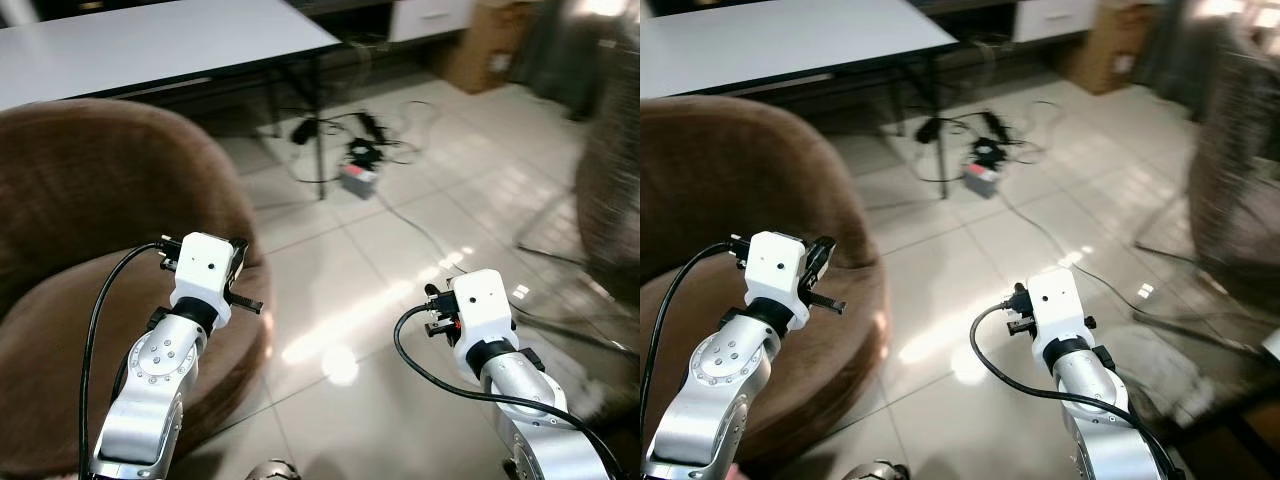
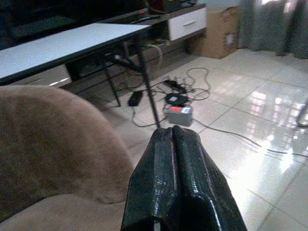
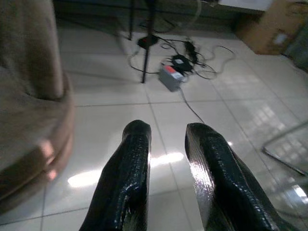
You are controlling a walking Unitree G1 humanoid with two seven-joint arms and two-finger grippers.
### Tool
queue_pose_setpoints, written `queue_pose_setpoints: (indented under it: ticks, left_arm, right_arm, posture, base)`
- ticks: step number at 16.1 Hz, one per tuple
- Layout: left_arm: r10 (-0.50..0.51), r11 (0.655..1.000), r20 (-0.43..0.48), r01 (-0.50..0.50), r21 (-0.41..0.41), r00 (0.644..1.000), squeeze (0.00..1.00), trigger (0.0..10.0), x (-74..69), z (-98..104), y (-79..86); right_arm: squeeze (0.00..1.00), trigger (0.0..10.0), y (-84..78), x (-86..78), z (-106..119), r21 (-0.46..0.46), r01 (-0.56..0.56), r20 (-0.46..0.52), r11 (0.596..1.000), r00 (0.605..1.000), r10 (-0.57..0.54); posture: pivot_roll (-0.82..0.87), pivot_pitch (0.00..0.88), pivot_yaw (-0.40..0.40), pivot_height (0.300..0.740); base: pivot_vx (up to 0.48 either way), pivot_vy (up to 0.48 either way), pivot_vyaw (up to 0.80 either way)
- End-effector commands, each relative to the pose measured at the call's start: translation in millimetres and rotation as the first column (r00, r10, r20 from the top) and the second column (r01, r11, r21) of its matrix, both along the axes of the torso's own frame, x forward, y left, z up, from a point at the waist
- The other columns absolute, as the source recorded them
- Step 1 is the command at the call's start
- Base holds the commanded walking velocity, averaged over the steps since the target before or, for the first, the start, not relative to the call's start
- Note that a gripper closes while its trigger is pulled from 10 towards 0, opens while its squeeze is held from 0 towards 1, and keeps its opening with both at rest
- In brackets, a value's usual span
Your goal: Move the pillow to the sofa from floor
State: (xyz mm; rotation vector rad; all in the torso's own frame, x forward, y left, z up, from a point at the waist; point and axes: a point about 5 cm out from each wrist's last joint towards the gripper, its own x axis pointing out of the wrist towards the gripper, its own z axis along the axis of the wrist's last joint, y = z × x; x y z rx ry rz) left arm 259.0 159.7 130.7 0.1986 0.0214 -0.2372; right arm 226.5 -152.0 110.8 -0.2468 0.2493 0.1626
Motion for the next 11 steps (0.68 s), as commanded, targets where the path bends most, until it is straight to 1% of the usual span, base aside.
queue_pose_setpoints:
  ticks: [1,9,11]
  left_arm:
    - [0.006,1.000,0.002,-0.006,0.011,1.000,0.00,10.0,0.9,-0.5,2.0]
    - [-0.001,1.000,0.018,0.001,0.020,1.000,0.00,10.0,-1.5,0.3,1.5]
    - [0.012,1.000,0.009,-0.012,-0.004,1.000,0.00,10.0,-1.9,-0.7,2.1]
  right_arm:
    - [0.00,10.0,-1.4,0.6,-0.5,-0.003,-0.001,0.004,1.000,1.000,0.001]
    - [0.00,10.0,-0.2,0.5,-0.7,0.002,-0.019,0.013,1.000,1.000,0.019]
    - [0.00,10.0,-0.3,0.5,-0.6,0.002,-0.019,0.014,1.000,1.000,0.019]
  posture:
    - [-0.08,0.005,0.026,0.740]
    - [-0.08,0.000,0.024,0.740]
    - [-0.08,0.000,0.025,0.740]
  base:
    - [0.000,0.000,0.80]
    - [0.000,0.000,0.80]
    - [0.000,0.000,0.80]
